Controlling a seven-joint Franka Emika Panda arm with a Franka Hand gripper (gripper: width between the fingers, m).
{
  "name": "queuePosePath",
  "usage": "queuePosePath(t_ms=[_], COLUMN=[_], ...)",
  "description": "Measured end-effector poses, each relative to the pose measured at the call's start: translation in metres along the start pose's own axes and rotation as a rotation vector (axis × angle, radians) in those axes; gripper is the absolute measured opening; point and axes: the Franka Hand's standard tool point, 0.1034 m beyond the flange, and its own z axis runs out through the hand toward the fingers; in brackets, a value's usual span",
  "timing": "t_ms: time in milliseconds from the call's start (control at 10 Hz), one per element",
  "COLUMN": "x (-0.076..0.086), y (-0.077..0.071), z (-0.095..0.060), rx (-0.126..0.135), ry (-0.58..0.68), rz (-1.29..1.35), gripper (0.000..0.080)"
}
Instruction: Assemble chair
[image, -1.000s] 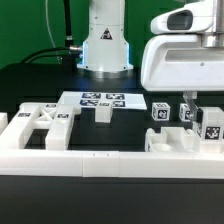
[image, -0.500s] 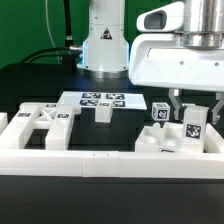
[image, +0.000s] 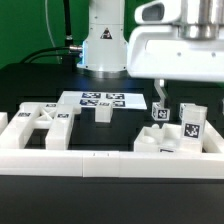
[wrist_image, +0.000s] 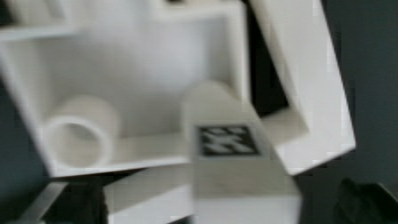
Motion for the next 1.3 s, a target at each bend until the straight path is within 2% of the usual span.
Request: queuePosePath(t_ms=[100,200,400,600,700,800,900,1000,1100,1200,1300], x=[-0.014,-0.02,-0.02,-0.02,-0.02,-0.028,-0.041,-0.06,-0.075,-0.084,-0.092], y=[0.031,0.05,0.043,0.044,0.045,0.052,0.064,0.087,0.115,0.135,0.147], z=[-0.019,-0.024,-0.02,-0.02,-0.02,-0.02,-0.018,-0.014,-0.007,0.002,0.011], rx=[0.008,0.002,0.002,0.001,0.001,-0.003,-0.003,-0.009,-0.028,-0.051,-0.065], ry=[-0.001,-0.012,-0.014,-0.014,-0.015,-0.026,-0.008,0.012,0.034,0.076,0.066], rz=[-0.088,-0.074,-0.082,-0.081,-0.086,-0.119,-0.179,-0.29,-0.38,-0.432,-0.425], gripper=[0.0648,0.0648,0.0649,0.0649,0.0649,0.0649,0.0649,0.0649,0.0649,0.0649,0.0649])
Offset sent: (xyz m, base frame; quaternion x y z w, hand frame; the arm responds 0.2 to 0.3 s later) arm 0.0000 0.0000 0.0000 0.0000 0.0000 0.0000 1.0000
